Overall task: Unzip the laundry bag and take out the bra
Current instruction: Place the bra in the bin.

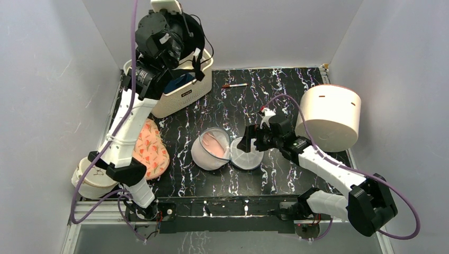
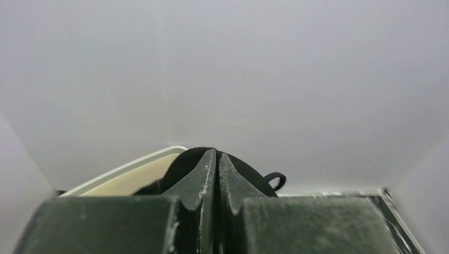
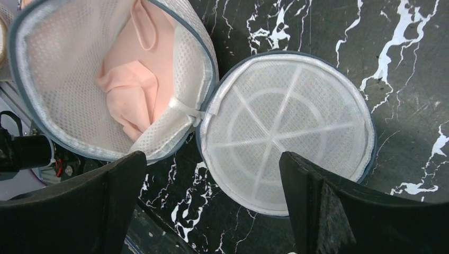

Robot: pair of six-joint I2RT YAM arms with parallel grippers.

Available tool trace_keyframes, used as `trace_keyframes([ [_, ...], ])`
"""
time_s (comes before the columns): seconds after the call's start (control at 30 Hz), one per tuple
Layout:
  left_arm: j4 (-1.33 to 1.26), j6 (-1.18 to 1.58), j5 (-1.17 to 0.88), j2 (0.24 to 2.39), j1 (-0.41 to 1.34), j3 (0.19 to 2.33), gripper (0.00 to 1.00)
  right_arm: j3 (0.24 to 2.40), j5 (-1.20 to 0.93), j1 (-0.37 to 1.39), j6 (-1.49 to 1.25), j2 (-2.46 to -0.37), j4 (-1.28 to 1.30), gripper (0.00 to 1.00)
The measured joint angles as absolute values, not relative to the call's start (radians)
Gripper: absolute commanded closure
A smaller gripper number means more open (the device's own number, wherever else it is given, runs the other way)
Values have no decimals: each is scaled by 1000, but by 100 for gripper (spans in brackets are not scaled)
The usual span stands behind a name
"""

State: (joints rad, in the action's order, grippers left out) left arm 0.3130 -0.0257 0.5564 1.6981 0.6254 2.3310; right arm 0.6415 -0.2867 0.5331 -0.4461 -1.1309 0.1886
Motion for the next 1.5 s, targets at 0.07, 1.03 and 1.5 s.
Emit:
trace_keyframes([
  [0.07,289,-30,567,1705,591,2334,100,667,-286,533,-441,-1131,212,2],
  [1.03,361,427,111,2120,-6,2217,100,883,-317,533,-425,-1201,389,2],
  [1.5,396,481,3,2073,-31,1937,21,722,-346,533,-502,-1181,300,2],
])
